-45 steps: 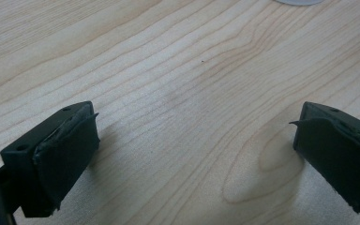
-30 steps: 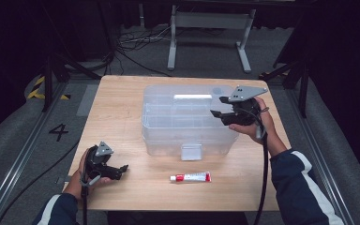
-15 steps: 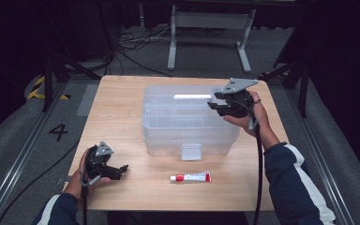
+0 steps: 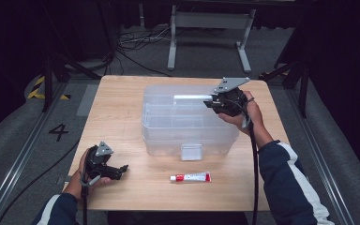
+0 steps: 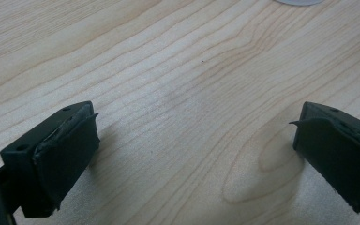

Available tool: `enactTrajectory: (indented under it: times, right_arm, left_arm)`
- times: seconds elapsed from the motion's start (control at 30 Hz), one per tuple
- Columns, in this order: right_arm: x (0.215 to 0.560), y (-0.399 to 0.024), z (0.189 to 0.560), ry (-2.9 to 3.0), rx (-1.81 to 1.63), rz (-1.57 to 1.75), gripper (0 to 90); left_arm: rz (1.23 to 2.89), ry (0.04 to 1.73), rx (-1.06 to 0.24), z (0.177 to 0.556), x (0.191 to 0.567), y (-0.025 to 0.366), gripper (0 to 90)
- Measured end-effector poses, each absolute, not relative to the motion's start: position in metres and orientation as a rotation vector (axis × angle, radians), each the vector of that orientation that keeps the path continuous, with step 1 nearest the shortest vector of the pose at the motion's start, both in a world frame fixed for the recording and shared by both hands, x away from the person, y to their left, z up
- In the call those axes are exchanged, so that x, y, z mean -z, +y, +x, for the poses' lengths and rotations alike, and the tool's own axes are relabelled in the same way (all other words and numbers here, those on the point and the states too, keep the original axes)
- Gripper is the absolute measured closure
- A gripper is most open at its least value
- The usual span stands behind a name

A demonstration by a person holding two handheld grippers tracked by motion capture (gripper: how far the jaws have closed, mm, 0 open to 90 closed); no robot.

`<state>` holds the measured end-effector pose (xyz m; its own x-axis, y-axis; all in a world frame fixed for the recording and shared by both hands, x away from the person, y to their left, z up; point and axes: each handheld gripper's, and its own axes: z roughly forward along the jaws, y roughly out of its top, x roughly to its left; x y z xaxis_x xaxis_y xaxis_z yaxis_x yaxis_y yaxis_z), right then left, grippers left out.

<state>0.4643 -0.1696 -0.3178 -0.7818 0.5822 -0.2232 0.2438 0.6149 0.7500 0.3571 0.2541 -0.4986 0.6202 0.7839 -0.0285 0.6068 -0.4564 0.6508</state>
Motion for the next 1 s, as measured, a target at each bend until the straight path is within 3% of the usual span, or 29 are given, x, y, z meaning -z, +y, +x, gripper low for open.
enactTrajectory:
  times: [0.57, 0.77, 0.83, 0.93, 1.0]
  right_arm:
    - [0.314, -0.167, 0.456, 2.415, -1.006, 0.683, 74.9]
    - [0.312, -0.168, 0.458, 2.427, -1.019, 0.7, 75.4]
    - [0.312, -0.168, 0.459, 2.43, -1.018, 0.7, 75.4]
    - [0.311, -0.168, 0.459, 2.437, -1.016, 0.705, 75.4]
    - [0.31, -0.167, 0.46, 2.442, -1.01, 0.706, 75.4]
  left_arm:
    - [2.225, 1.054, -0.356, 0.357, 0.498, 0.255, 2.4]
    - [2.257, 1.039, -0.386, 0.356, 0.493, 0.253, 7.4]
    - [2.262, 1.026, -0.405, 0.355, 0.491, 0.253, 18.8]
    - [2.261, 0.994, -0.397, 0.352, 0.487, 0.251, 18.0]
    - [2.253, 0.977, -0.398, 0.352, 0.484, 0.25, 23.7]
